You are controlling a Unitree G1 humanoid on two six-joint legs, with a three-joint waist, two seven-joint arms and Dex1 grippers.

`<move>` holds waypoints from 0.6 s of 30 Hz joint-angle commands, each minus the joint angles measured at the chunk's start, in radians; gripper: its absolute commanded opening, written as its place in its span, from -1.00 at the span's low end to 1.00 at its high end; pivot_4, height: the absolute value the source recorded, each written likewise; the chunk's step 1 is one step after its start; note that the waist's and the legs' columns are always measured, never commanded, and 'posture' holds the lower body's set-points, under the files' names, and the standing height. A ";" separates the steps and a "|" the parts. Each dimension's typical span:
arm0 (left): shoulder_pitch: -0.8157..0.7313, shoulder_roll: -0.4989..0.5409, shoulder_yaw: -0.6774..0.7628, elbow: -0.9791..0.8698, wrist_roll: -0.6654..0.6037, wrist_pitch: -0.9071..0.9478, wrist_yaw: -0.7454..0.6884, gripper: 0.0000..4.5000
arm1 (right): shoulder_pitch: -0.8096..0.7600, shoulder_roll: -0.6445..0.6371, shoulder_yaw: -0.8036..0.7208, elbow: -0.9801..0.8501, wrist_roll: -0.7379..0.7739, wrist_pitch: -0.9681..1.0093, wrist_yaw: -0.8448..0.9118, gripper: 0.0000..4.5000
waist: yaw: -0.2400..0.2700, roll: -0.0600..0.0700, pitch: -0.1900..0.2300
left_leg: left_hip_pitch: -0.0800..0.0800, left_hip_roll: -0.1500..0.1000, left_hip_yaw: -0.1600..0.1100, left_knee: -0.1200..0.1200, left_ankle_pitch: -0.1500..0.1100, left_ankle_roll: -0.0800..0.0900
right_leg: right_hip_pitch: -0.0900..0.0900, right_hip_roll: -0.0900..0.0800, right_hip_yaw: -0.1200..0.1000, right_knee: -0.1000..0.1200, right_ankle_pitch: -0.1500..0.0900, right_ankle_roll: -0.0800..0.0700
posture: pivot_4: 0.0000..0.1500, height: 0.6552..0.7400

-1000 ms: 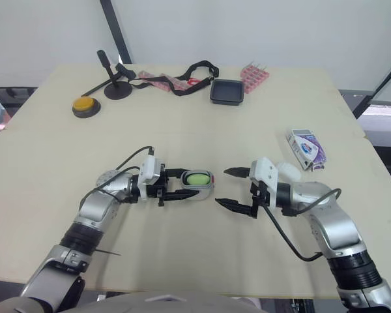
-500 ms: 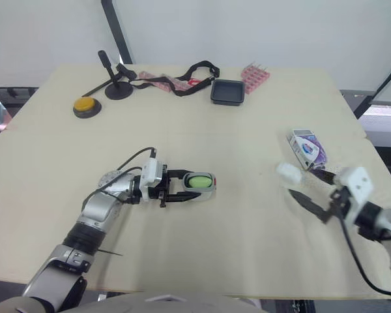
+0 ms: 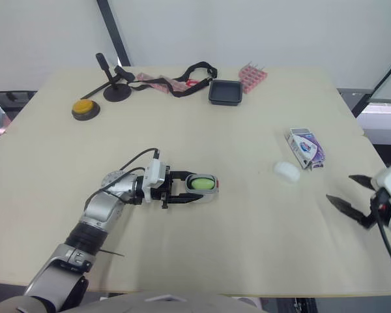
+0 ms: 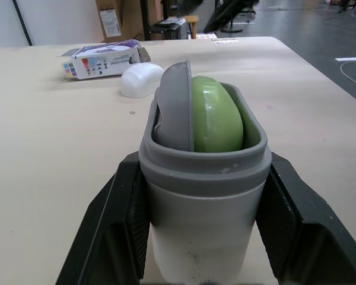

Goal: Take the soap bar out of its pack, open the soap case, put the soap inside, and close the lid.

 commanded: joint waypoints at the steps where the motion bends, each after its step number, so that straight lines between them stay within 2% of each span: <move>1: -0.010 0.003 -0.004 -0.010 -0.010 -0.003 -0.009 -0.15 | -0.072 -0.112 0.034 -0.066 0.042 0.151 0.034 0.96 | 0.002 0.000 0.000 | 0.000 0.000 0.000 0.000 0.000 0.000 | 0.000 0.000 0.000 0.000 0.000 0.000 | 1.00 1.00; 4: -0.012 -0.001 -0.008 -0.007 -0.007 -0.004 -0.006 -0.15 | -0.281 -0.271 0.246 -0.121 0.076 0.431 0.049 0.96 | 0.001 0.001 0.000 | 0.001 0.001 0.000 0.001 0.000 0.001 | 0.001 0.002 0.000 0.000 0.000 0.000 | 1.00 1.00; 7: -0.013 -0.005 -0.013 -0.006 -0.002 -0.010 -0.007 -0.15 | -0.439 -0.319 0.409 -0.118 0.070 0.552 0.079 0.96 | 0.008 0.001 0.000 | 0.002 0.001 0.000 0.001 0.000 0.001 | 0.001 0.002 0.000 0.001 0.000 0.000 | 1.00 1.00; 11: -0.013 -0.009 -0.016 -0.011 -0.002 -0.010 -0.004 -0.15 | -0.658 -0.309 0.618 -0.076 0.016 0.653 0.111 0.96 | 0.018 0.001 0.000 | 0.002 0.001 0.000 0.001 0.000 0.001 | 0.000 0.001 -0.001 0.000 0.000 0.000 | 1.00 1.00; 14: -0.009 -0.009 -0.018 -0.019 -0.003 -0.008 -0.002 -0.15 | -0.779 -0.297 0.777 -0.030 -0.065 0.659 0.153 0.96 | 0.019 0.001 0.000 | -0.002 0.001 0.000 0.001 0.000 0.001 | -0.002 0.001 -0.001 0.001 0.000 0.000 | 1.00 1.00; 18: -0.001 -0.008 -0.021 -0.028 -0.002 -0.005 0.002 -0.15 | -0.882 -0.231 0.882 0.031 -0.131 0.661 0.157 0.96 | 0.017 0.001 0.000 | -0.002 0.001 0.001 0.002 0.000 0.001 | -0.002 0.001 0.000 0.002 0.000 0.000 | 1.00 1.00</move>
